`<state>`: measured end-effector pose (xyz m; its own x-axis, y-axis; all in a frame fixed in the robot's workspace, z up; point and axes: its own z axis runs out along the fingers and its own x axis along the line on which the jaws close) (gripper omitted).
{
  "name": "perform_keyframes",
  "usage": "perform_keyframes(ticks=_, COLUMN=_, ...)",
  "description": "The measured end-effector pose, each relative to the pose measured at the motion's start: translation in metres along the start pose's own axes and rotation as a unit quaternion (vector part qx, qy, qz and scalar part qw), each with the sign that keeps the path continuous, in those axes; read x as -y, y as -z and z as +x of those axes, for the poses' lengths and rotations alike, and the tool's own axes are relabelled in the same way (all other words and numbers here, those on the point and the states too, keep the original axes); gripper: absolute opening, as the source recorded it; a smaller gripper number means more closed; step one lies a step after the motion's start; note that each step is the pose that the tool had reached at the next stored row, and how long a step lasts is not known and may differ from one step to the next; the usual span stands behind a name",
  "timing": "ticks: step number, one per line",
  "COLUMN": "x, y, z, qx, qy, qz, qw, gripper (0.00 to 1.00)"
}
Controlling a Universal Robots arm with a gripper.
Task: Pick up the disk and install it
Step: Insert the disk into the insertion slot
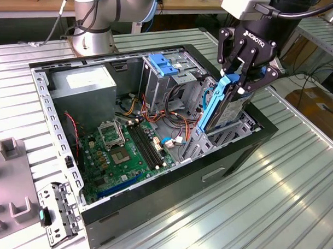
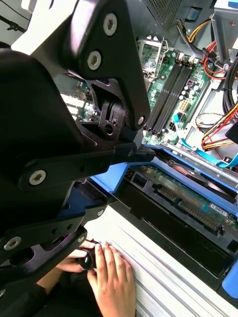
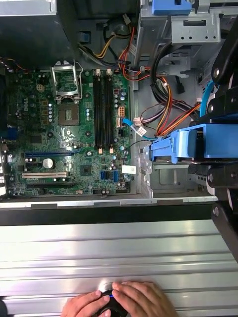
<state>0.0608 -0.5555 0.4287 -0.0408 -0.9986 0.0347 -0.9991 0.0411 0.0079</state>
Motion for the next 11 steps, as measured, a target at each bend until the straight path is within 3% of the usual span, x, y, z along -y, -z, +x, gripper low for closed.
perform_keyframes(ticks=6, x=0.0000, y=-0.0006, z=0.0000, qx=0.0001, qy=0.000, qz=0.0000, qw=1.00000, gripper=0.37)
perform_keyframes(ticks=11, x=0.0001, y=-0.0062, z=-0.0002, qx=0.0000, qy=0.000, qz=0.0000, qw=1.00000, gripper=0.37)
